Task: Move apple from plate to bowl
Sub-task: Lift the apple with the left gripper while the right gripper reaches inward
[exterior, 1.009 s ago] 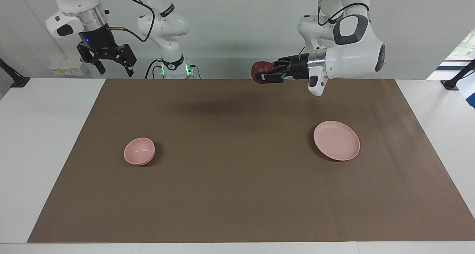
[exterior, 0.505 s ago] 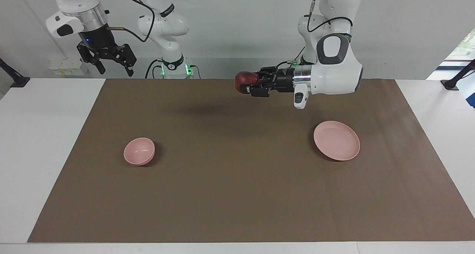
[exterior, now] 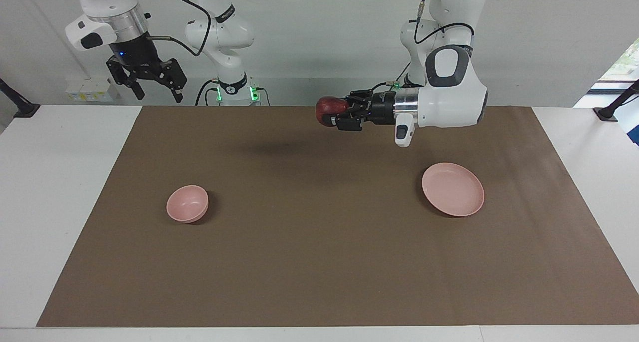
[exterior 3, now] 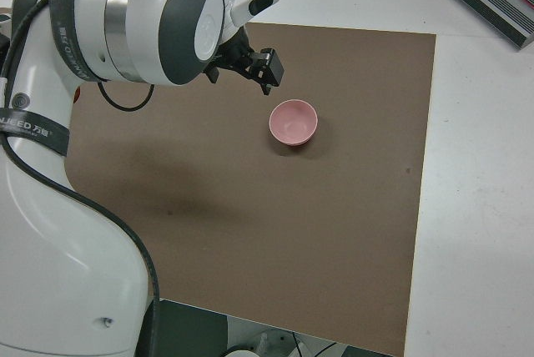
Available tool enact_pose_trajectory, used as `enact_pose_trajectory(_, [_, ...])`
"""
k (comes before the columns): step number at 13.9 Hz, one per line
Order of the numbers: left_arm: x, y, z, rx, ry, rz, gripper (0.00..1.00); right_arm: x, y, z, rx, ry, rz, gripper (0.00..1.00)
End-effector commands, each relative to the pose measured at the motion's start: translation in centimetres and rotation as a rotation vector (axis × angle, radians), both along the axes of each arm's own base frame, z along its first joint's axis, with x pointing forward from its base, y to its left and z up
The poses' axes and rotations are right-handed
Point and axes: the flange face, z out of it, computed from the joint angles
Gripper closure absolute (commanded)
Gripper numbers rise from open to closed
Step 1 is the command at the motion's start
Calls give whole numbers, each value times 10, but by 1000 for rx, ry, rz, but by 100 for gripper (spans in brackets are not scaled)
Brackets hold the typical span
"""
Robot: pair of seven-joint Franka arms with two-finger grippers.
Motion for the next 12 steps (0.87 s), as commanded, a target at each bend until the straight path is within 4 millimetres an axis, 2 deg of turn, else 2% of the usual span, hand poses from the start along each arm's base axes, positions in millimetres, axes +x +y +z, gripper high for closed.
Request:
enact_pose_trajectory(1, [-5,-2,4,-5,11,17,100,-3,15,4,128,-12,25,0])
enact_pose_trajectory(2, [-6,-2,4,-5,12,16,100,-5,22,3,146,-5,33,0])
enact_pose_trajectory(3, [-6,-2,4,-5,15,13,100,-6,41,1,151,2,66,0])
enact_pose_trajectory(5, [-7,-3,4,-6,17,7,100,-6,67,-14,232,44,115,0])
enact_pose_trajectory(8, [-8,-4,4,-11,19,3,100,-2,90,-31,396,83,169,0])
enact_pose_trajectory(12, [-10,-4,5,-36,36,-8,100,8,123,-78,569,139,222,0])
